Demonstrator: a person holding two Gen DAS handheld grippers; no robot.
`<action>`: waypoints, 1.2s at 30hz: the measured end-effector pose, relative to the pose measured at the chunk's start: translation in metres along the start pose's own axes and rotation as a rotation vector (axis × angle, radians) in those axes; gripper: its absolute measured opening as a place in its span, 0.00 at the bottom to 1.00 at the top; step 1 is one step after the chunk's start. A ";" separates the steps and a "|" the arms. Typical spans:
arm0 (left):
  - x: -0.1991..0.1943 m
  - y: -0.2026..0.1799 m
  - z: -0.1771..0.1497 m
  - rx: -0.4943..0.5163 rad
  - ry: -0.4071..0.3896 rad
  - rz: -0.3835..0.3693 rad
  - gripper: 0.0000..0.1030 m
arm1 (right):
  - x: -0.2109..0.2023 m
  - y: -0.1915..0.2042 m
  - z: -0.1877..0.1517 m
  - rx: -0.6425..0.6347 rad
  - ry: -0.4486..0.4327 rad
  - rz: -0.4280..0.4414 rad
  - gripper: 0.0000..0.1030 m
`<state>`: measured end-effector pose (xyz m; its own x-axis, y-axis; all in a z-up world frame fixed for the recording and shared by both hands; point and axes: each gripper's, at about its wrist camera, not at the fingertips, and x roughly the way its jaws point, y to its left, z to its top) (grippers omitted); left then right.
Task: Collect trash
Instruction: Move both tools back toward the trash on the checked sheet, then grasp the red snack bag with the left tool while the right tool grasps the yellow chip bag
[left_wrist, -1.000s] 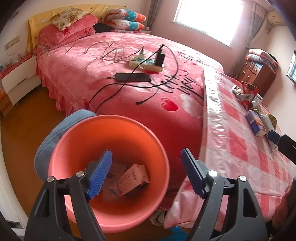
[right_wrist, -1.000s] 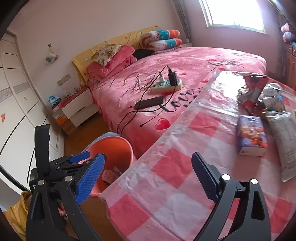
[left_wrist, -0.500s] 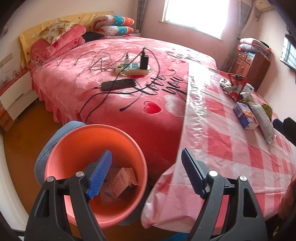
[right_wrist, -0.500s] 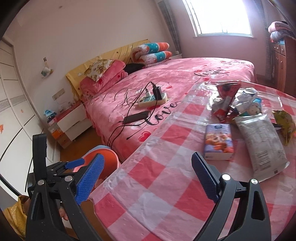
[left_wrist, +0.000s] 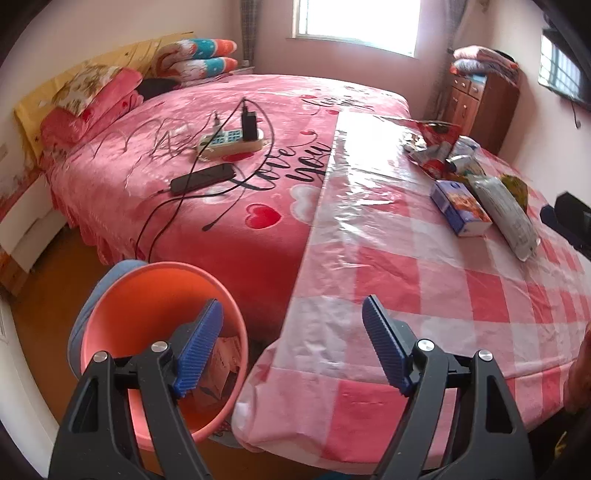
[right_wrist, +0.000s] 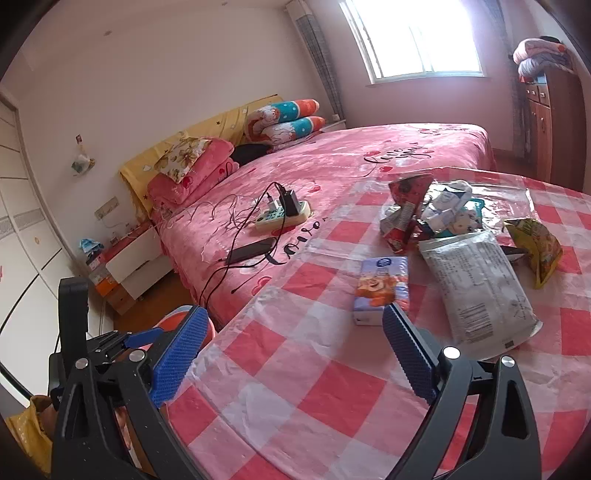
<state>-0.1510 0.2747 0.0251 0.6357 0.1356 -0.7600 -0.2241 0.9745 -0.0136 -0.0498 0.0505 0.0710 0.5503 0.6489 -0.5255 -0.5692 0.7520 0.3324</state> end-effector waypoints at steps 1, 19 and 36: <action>0.000 -0.003 0.001 0.008 0.000 -0.001 0.76 | -0.001 -0.002 0.000 0.002 -0.003 -0.002 0.91; 0.005 -0.065 0.021 0.075 0.053 -0.089 0.76 | -0.041 -0.077 0.010 0.130 -0.107 -0.080 0.91; 0.060 -0.162 0.137 0.126 0.040 -0.338 0.76 | -0.093 -0.200 0.009 0.397 -0.211 -0.185 0.91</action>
<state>0.0244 0.1491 0.0708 0.6285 -0.2023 -0.7510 0.0880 0.9779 -0.1897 0.0187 -0.1591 0.0603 0.7557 0.4783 -0.4473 -0.1957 0.8168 0.5427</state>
